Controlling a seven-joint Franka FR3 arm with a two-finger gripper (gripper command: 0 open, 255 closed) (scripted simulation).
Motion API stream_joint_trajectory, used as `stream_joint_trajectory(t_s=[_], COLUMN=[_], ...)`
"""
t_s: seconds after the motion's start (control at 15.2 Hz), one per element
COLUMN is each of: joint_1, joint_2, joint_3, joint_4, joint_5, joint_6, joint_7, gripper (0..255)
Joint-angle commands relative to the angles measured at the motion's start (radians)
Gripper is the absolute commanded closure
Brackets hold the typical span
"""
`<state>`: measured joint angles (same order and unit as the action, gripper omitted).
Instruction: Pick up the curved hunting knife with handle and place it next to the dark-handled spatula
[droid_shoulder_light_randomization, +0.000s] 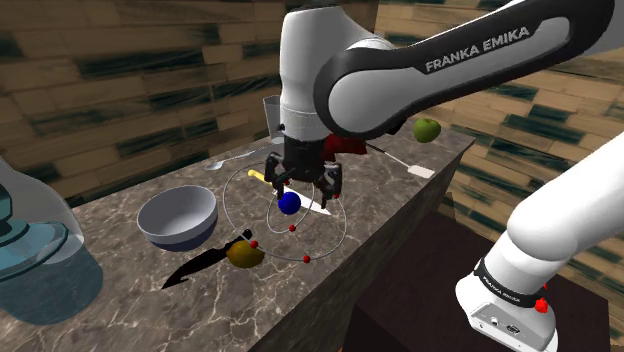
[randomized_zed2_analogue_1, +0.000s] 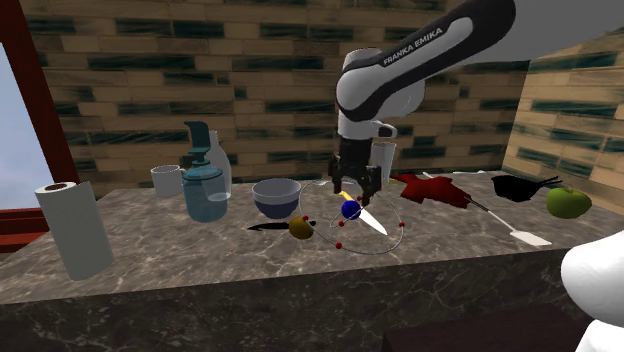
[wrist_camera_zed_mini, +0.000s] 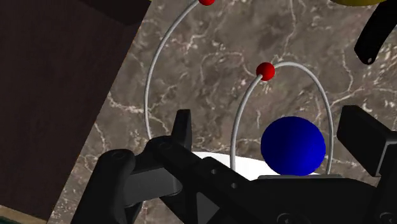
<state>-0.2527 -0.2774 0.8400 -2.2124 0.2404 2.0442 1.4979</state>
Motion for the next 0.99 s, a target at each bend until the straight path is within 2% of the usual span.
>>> stream_joint_trajectory(t_s=[0.0,0.13,0.2,0.33,0.46,0.66,0.92], joint_1=[-0.050,-0.079,-0.074,-0.018,0.061,0.174,0.192], joint_2=[0.123,0.266,0.344,0.489,0.605,0.749,0.777], joint_3=[0.085,0.149,0.164,0.142,0.088,0.001,-0.020], joint_4=[0.055,0.122,0.159,0.238,0.325,0.463,0.458], joint_5=[-0.087,-0.217,-0.293,-0.427,-0.519,-0.602,-0.622], joint_6=[0.040,0.056,0.057,0.044,0.023,-0.013,0.015], joint_7=[0.163,0.338,0.429,0.594,0.720,0.860,0.880], gripper=[0,0,0,0,0,0,0])
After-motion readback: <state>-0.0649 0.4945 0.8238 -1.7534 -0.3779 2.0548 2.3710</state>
